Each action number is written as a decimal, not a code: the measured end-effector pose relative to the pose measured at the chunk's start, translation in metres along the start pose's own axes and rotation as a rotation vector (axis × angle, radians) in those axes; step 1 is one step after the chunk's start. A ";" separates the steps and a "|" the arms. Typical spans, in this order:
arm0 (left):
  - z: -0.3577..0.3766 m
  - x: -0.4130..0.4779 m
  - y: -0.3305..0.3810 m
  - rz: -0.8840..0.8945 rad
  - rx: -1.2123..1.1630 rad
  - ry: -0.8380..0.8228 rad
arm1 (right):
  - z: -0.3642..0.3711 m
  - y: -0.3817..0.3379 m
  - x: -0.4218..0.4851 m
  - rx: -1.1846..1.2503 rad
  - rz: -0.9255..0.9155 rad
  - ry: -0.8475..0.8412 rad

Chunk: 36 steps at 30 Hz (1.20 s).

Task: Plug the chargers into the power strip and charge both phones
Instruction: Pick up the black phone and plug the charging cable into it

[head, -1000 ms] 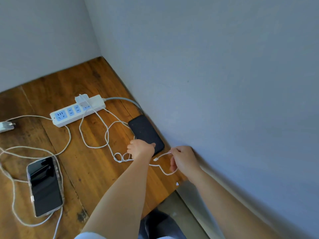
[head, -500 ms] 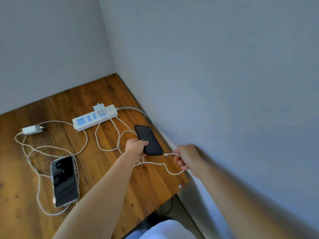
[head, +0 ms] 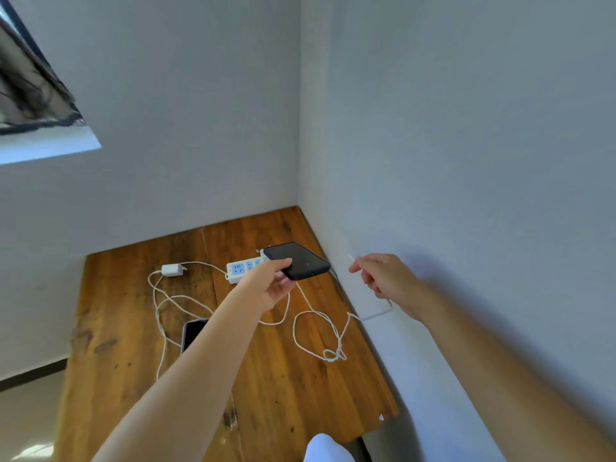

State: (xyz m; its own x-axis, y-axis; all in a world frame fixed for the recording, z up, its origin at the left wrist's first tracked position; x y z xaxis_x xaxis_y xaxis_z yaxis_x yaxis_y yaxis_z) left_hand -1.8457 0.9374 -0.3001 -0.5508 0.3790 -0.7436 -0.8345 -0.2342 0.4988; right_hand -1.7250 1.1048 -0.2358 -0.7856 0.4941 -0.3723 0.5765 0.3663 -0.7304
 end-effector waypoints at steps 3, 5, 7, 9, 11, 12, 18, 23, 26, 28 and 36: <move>-0.003 -0.016 0.012 0.016 -0.007 -0.020 | 0.013 -0.035 -0.014 -0.055 -0.153 0.003; -0.007 -0.023 0.016 0.020 -0.026 -0.020 | 0.026 -0.047 -0.020 -0.064 -0.205 -0.027; -0.011 -0.027 0.018 0.022 -0.025 -0.024 | 0.038 -0.054 -0.021 -0.097 -0.228 -0.045; -0.016 -0.030 0.019 0.024 -0.033 -0.021 | 0.046 -0.056 -0.021 -0.121 -0.224 -0.034; -0.021 -0.030 0.020 0.028 -0.044 -0.017 | 0.050 -0.056 -0.021 -0.124 -0.209 -0.006; -0.023 -0.031 0.020 0.028 -0.046 -0.017 | 0.052 -0.056 -0.021 -0.123 -0.202 0.009; -0.030 -0.033 0.022 0.020 -0.033 -0.013 | 0.060 -0.057 -0.018 -0.118 -0.195 0.077; -0.035 -0.033 0.024 0.036 -0.014 -0.002 | 0.066 -0.057 -0.017 -0.098 -0.188 0.081; -0.034 -0.034 0.025 0.042 -0.002 -0.006 | 0.067 -0.057 -0.018 -0.101 -0.185 0.094; -0.033 -0.033 0.025 0.049 0.004 -0.005 | 0.067 -0.057 -0.018 -0.104 -0.184 0.103; -0.033 -0.028 0.025 0.072 0.038 0.003 | 0.070 -0.056 -0.016 -0.161 -0.166 0.159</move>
State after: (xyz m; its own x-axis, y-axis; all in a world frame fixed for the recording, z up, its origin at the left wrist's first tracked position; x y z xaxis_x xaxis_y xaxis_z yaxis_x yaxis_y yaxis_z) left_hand -1.8512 0.8912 -0.2817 -0.6092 0.3596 -0.7068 -0.7918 -0.2263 0.5673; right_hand -1.7609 1.0210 -0.2293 -0.8344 0.5300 -0.1513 0.4813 0.5669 -0.6686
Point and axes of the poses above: each hand's wrist, its own x-axis towards the middle knuckle, its own z-axis out of the palm, y = z × x, the point moved 6 cm from there along x, towards the middle knuckle, and after that the axes turned 10 degrees about -x, right-handed, at the moved point
